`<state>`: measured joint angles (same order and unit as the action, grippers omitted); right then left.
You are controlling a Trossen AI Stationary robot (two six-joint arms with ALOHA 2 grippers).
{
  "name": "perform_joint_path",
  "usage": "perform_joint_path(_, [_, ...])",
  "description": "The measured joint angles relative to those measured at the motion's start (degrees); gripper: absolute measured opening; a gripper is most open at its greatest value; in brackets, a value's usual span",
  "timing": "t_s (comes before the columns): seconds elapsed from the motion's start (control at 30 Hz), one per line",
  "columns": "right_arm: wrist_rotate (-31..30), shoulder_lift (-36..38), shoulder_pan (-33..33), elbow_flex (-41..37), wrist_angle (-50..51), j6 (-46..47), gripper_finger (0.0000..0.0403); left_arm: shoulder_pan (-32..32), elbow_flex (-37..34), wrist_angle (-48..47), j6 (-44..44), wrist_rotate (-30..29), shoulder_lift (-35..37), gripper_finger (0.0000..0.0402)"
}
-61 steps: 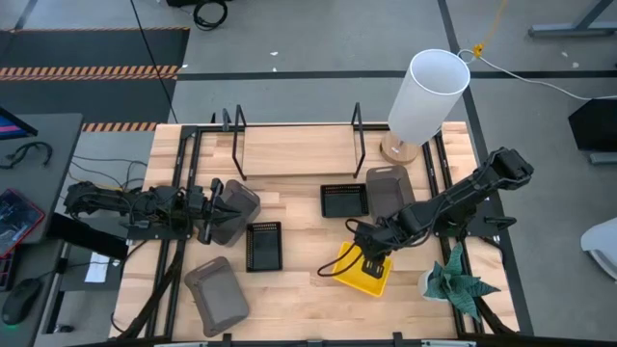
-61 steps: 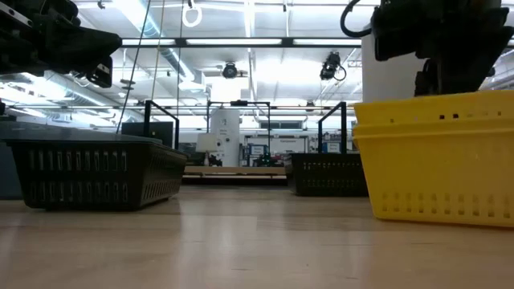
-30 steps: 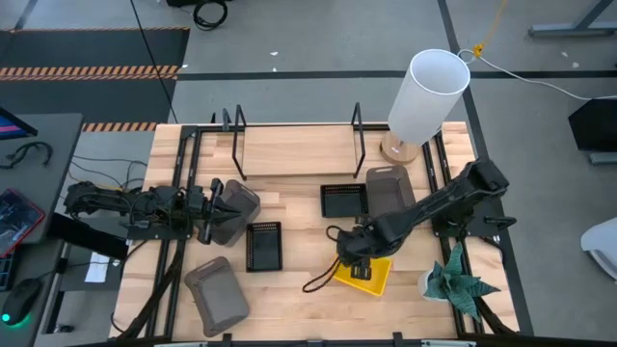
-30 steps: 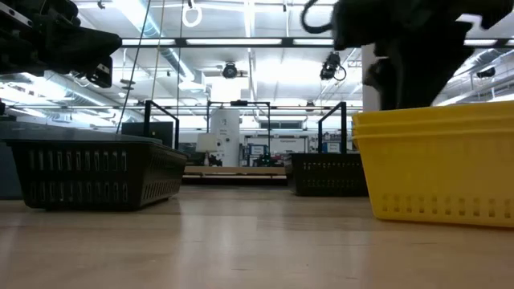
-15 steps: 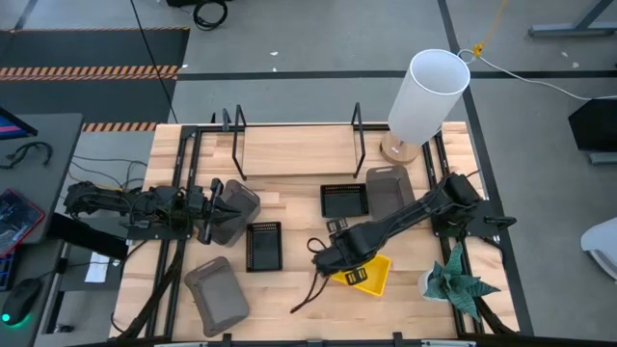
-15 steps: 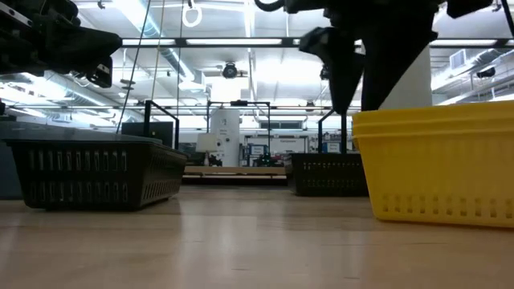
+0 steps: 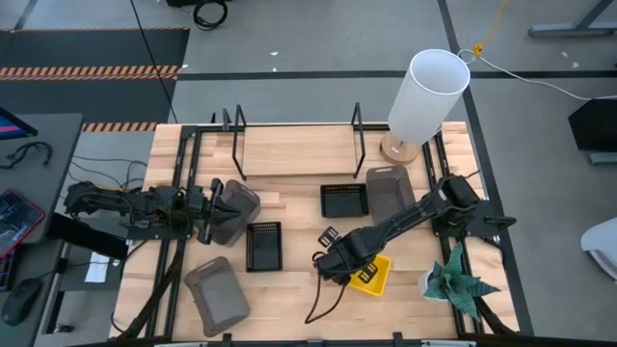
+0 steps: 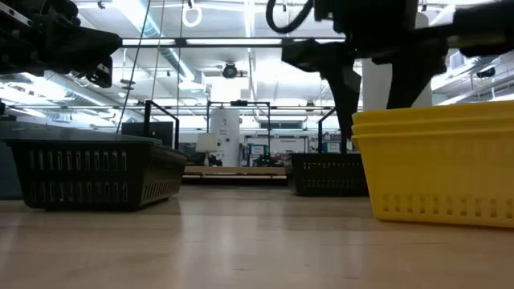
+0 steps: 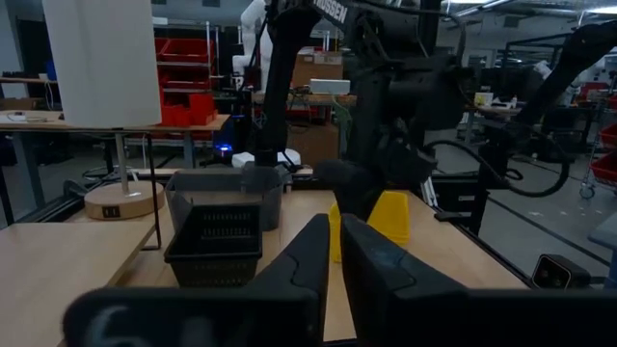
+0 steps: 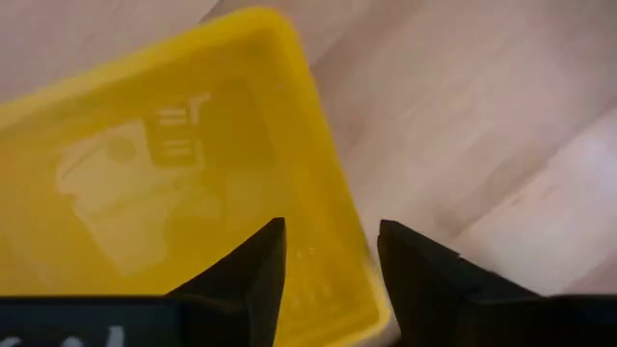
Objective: Stack baskets on shelf by color
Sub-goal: Put the stacked yellow bins on the shelf
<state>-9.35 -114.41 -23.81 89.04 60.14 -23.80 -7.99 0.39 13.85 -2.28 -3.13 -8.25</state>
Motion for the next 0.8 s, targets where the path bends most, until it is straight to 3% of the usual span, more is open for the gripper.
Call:
perform_joint_path(0.17, [1.1,0.0,0.7,-2.8,-3.5,1.7,0.0127,0.0,0.0,0.0,0.0,0.0,0.0,0.0036])
perform_joint_path(0.47, [3.1,0.1,3.3,-3.6,-3.0,19.4,0.0025,0.0,0.0,0.0,0.0,0.0,0.0,0.003])
perform_joint_path(0.6, [8.9,0.2,5.4,-3.6,-2.8,30.2,0.0022,0.0,0.0,0.0,0.0,0.0,0.0,0.0036])
perform_joint_path(0.8, [11.4,0.0,8.5,-3.7,-3.0,43.6,0.006,0.0,0.0,0.0,0.0,0.0,0.0,0.0037])
